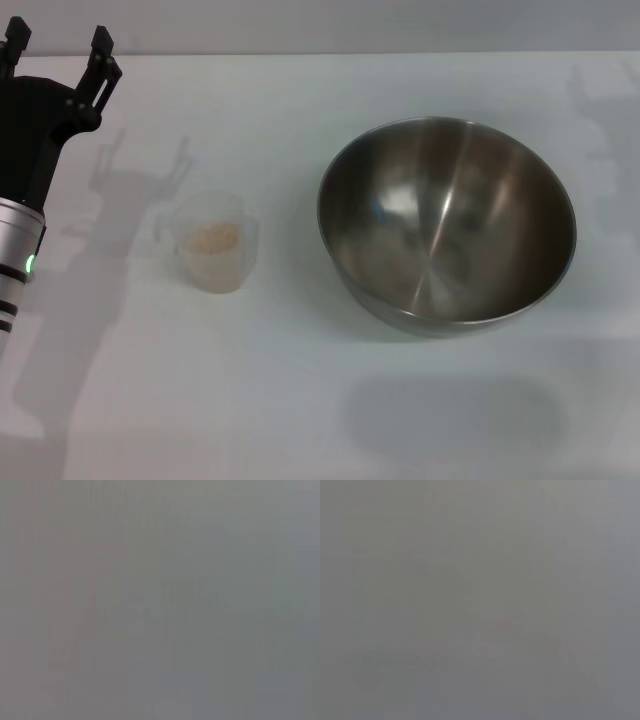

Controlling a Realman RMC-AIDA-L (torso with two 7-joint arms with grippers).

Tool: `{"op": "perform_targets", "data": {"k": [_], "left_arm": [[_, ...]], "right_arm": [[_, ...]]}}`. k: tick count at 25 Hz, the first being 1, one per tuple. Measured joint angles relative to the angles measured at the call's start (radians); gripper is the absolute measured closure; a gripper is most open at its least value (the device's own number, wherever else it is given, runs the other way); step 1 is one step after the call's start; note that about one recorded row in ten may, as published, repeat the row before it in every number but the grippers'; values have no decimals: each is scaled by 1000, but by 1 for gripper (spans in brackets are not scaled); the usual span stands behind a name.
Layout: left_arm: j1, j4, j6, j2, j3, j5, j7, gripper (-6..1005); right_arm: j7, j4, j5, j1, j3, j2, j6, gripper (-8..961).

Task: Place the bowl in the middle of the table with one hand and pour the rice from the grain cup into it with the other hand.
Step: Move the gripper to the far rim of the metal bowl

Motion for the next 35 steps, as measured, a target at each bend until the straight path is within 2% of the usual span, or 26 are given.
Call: {"op": "perform_targets", "data": {"k": [1, 3, 5, 6, 7, 9, 10, 11, 14, 15, 16, 21, 24, 25, 26, 29, 30, 35], "left_arm": [[0, 2, -1, 1, -1, 0, 0, 136], [0, 3, -1, 1, -1, 0, 0, 136], [0, 3, 2, 1, -1, 0, 0, 136], [0, 3, 3, 1, -2, 0, 0, 136], [0, 3, 3, 1, -3, 0, 0, 136], [0, 4, 3, 1, -3, 0, 0, 136], [0, 6, 3, 2, -5, -4, 0, 136], [-1, 6, 2, 2, -5, -5, 0, 136], [-2, 8, 0, 2, -7, -7, 0, 136], [-5, 11, -2, 3, -8, -8, 0, 137], [-5, 12, -2, 3, -8, -8, 0, 137], [-5, 14, 0, 6, -38, -8, 0, 137], [-2, 17, 3, 6, -54, -6, 0, 137], [-2, 19, 4, 6, -56, -5, 0, 137], [-3, 24, 4, 6, -57, -4, 0, 137], [-7, 34, 5, 6, -58, -2, 0, 137], [-8, 35, 5, 6, -58, -2, 0, 137], [-9, 38, 17, 6, -59, -1, 0, 137]], "right_arm": [[0, 0, 0, 0, 0, 0, 0, 249], [5, -108, -20, -29, -1, 0, 115, 249], [5, -263, -29, -68, -2, 2, 308, 249], [5, -263, -29, -68, -2, 2, 308, 250], [6, -474, -30, -115, -2, 2, 574, 250], [6, -565, -30, -138, -2, 2, 696, 255], [5, -750, -30, -175, 0, 2, 930, 258], [5, -750, -30, -175, 0, 2, 930, 260], [4, -966, -25, -203, 20, 3, 1258, 268], [4, -1075, -23, -207, 42, 3, 1466, 271], [4, -1075, -23, -207, 42, 3, 1466, 273], [0, -1338, -12, -194, 124, 1, 1966, 286], [-23, -1412, 22, -169, 194, -3, 2182, 294], [-60, -1407, 49, -134, 261, -4, 2303, 297], [-60, -1407, 49, -134, 261, -4, 2303, 299], [-157, -1330, 104, -66, 379, -5, 2445, 307], [-230, -1264, 140, -30, 452, -5, 2507, 310], [-320, -1175, 165, 5, 515, -8, 2563, 323]]}}
